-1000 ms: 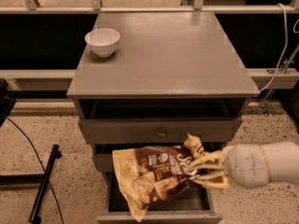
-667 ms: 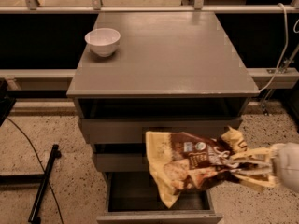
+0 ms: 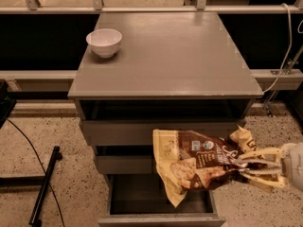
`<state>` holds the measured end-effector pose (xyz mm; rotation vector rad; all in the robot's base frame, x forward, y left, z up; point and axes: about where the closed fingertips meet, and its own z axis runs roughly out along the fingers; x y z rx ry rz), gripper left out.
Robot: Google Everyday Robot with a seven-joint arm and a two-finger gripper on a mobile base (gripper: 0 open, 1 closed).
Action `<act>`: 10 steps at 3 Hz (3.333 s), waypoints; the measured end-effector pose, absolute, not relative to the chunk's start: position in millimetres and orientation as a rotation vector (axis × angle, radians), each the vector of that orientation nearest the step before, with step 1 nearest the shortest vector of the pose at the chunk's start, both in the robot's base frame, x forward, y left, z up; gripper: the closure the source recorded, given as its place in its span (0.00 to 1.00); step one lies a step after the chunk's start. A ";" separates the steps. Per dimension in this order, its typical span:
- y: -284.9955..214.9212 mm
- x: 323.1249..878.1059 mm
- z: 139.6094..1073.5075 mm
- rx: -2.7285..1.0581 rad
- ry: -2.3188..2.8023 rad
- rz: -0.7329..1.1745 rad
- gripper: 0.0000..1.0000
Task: Pick brown chip bag from bottom drawer and place on counter
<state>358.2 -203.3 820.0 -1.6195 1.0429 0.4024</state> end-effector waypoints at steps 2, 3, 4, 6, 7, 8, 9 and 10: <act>-211.1 448.5 892.7 -1.698 0.969 0.247 1.00; -215.5 503.1 925.5 -1.726 0.970 0.193 1.00; -223.7 557.7 938.9 -1.674 1.004 0.227 1.00; -240.3 642.7 955.7 -1.538 1.061 0.194 1.00; -245.6 671.3 958.3 -1.452 1.158 0.141 1.00; -229.0 710.2 938.5 -1.373 1.321 0.096 1.00; -208.1 744.5 925.7 -1.269 1.401 0.131 1.00; -180.4 771.2 922.8 -1.221 1.354 0.225 0.82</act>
Offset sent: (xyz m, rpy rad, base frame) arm 0.1762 -0.0192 0.1577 -0.1993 -0.2789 -0.0374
